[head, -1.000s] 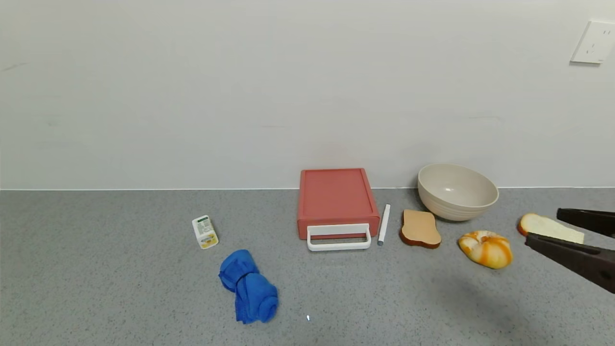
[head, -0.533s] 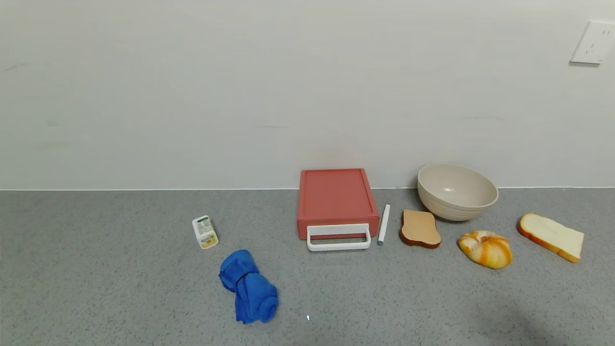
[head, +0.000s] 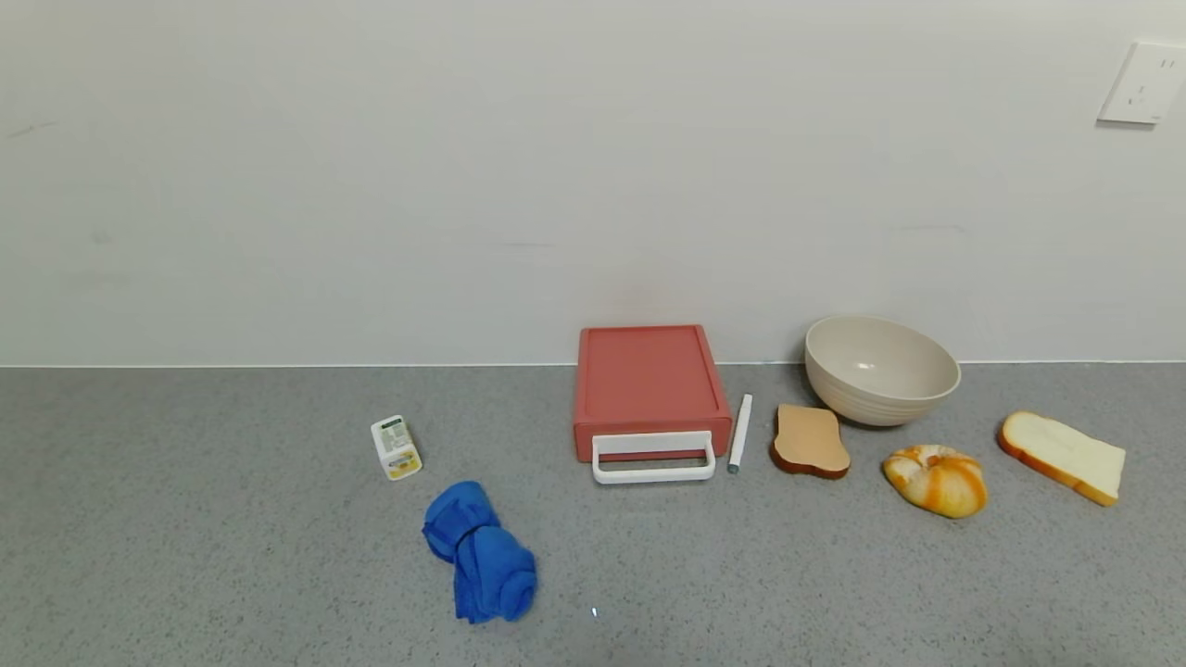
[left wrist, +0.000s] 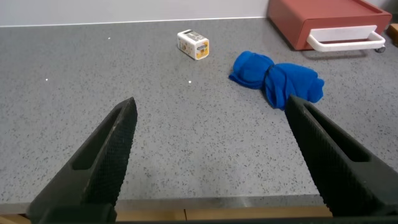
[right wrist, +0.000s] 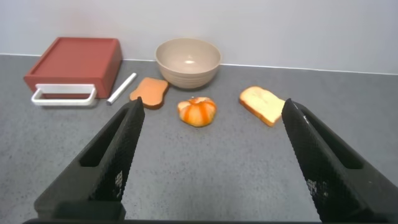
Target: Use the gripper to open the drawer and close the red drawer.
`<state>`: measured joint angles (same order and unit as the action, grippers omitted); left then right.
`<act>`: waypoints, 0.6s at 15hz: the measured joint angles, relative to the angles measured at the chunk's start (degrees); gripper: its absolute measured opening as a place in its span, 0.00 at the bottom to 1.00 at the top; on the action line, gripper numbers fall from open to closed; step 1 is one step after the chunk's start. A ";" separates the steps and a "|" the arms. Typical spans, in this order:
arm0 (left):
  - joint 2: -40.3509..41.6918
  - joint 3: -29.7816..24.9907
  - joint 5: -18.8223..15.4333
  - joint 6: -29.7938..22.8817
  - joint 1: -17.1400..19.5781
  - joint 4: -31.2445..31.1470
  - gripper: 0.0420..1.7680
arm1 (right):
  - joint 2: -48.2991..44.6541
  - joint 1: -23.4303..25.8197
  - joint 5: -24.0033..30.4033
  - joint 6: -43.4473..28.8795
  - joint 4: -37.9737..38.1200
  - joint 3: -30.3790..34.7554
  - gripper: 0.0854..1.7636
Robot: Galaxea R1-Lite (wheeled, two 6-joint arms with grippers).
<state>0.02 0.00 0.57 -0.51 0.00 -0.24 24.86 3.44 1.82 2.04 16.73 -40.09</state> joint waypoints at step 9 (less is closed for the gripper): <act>0.00 0.00 0.00 0.00 0.00 0.00 0.97 | -9.64 -1.54 0.00 -0.39 8.50 -2.95 0.95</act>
<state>0.02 0.00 0.57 -0.51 0.00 -0.24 15.21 1.90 1.82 1.65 25.22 -43.04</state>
